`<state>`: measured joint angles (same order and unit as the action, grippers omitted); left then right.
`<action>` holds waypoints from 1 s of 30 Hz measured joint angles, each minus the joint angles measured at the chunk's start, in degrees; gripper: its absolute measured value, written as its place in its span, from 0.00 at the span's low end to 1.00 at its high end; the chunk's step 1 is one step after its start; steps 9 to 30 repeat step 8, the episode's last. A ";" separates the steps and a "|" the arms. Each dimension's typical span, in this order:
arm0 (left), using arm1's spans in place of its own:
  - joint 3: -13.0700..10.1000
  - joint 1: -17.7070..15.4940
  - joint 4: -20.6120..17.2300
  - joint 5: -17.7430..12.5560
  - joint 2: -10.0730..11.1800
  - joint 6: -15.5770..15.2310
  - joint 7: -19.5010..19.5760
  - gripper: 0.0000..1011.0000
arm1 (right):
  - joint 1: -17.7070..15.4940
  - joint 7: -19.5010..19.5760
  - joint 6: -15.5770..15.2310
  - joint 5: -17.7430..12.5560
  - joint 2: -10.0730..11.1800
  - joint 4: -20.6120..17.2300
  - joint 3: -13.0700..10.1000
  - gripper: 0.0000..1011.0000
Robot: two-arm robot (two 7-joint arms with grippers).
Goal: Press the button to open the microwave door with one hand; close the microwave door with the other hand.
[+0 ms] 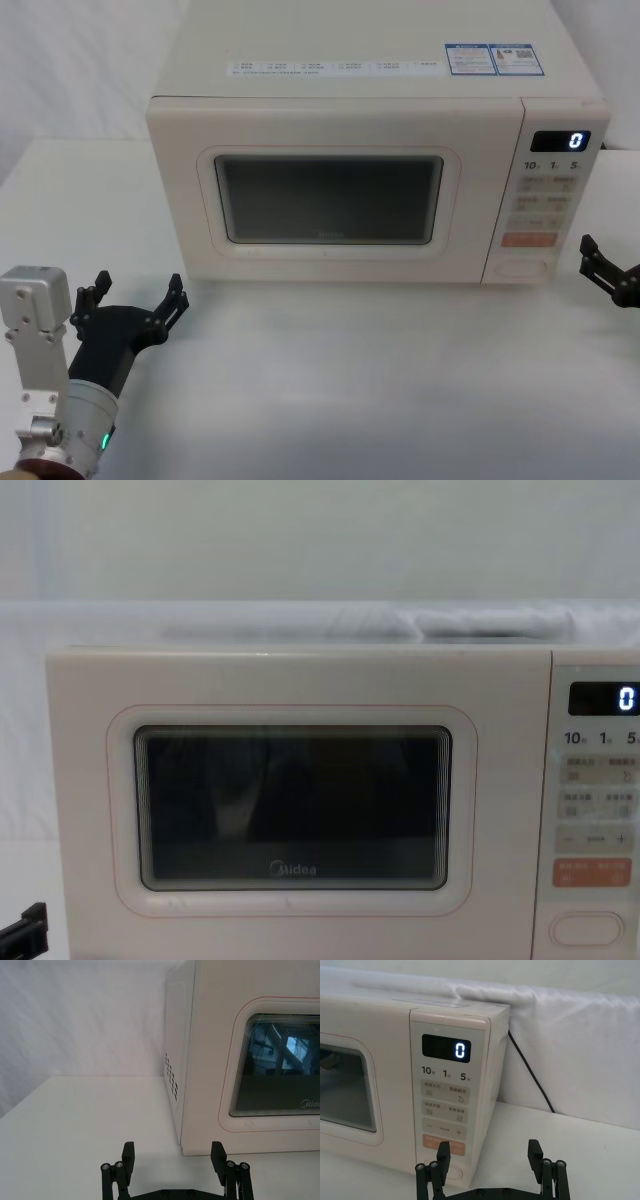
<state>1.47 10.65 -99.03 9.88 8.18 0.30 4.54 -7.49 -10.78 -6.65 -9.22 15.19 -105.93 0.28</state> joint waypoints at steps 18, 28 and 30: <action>0.00 0.00 0.00 0.00 0.00 0.00 0.00 0.99 | 0.00 0.00 0.00 0.00 0.00 0.00 0.00 0.99; 0.00 0.00 0.00 0.00 0.00 0.00 0.00 0.99 | 0.00 0.00 0.00 0.00 0.00 0.00 0.00 0.99; 0.00 0.00 0.00 0.00 0.00 0.00 0.00 0.99 | 0.00 0.00 0.00 0.00 0.00 0.00 0.00 0.99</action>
